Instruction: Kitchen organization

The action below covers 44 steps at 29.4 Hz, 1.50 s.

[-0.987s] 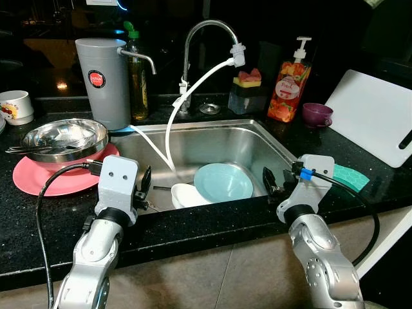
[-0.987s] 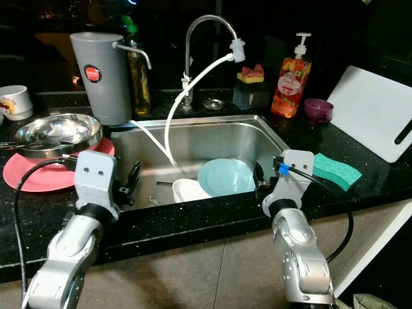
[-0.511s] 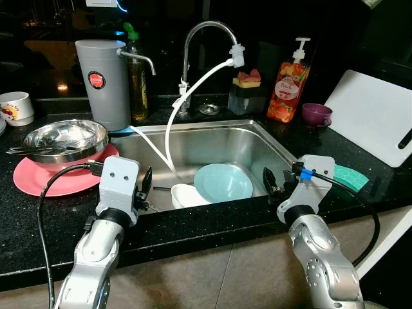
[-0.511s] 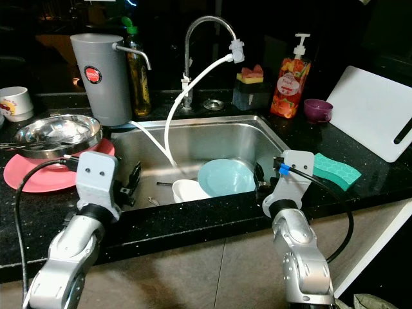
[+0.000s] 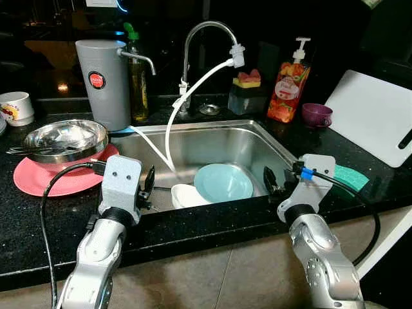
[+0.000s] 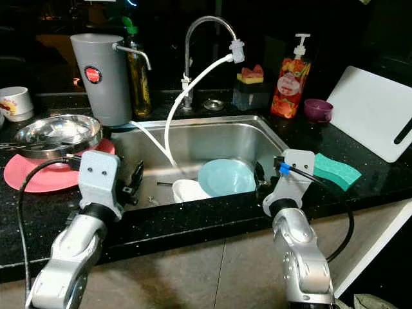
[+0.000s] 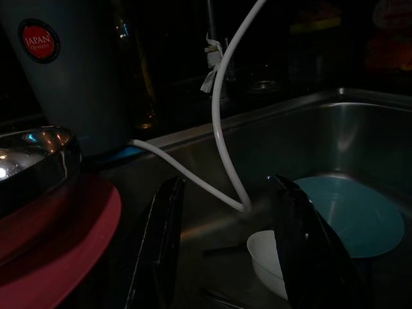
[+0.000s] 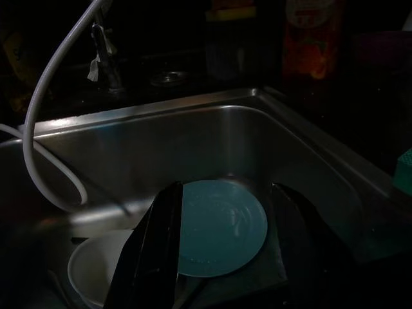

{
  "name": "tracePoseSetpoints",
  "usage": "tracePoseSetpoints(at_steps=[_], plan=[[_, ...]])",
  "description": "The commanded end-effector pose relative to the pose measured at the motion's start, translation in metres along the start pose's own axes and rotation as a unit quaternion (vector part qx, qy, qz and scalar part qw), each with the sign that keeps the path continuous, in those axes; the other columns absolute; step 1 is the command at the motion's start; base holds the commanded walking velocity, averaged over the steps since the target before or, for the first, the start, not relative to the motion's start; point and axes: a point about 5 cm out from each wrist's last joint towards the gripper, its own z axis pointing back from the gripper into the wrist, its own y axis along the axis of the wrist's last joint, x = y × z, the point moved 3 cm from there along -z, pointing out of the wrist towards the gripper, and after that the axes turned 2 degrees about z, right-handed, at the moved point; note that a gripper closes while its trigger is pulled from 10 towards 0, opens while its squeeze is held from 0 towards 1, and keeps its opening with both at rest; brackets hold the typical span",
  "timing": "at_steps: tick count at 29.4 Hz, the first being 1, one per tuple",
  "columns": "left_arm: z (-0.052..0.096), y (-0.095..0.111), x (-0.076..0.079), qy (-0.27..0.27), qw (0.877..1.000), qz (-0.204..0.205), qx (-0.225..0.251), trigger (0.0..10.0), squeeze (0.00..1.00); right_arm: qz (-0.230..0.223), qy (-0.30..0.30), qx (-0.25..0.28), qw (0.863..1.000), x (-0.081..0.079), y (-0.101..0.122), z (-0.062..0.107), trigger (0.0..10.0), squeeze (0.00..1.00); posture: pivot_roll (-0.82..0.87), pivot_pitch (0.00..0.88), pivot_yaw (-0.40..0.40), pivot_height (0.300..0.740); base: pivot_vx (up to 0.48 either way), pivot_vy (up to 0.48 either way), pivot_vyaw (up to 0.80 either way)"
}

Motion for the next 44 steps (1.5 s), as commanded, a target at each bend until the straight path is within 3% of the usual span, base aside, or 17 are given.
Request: tracePoseSetpoints(at_steps=[1, 44], plan=[[-0.0003, -0.0020, 0.0036, -0.005, 1.000, 0.000, -0.002, 10.0, 0.00, -0.002, -0.003, 0.005, 1.000, 0.0010, 0.0015, 0.0000, 10.0, 0.00, 0.13, 0.073, -0.053, 0.740, 0.000, 0.000, 0.00], [-0.0008, -0.0028, 0.0049, -0.006, 1.000, -0.001, -0.003, 10.0, 0.00, -0.003, 0.002, 0.008, 1.000, -0.0014, 0.0035, -0.0021, 10.0, 0.00, 0.13, 0.067, -0.056, 0.740, 0.000, 0.000, 0.00]])
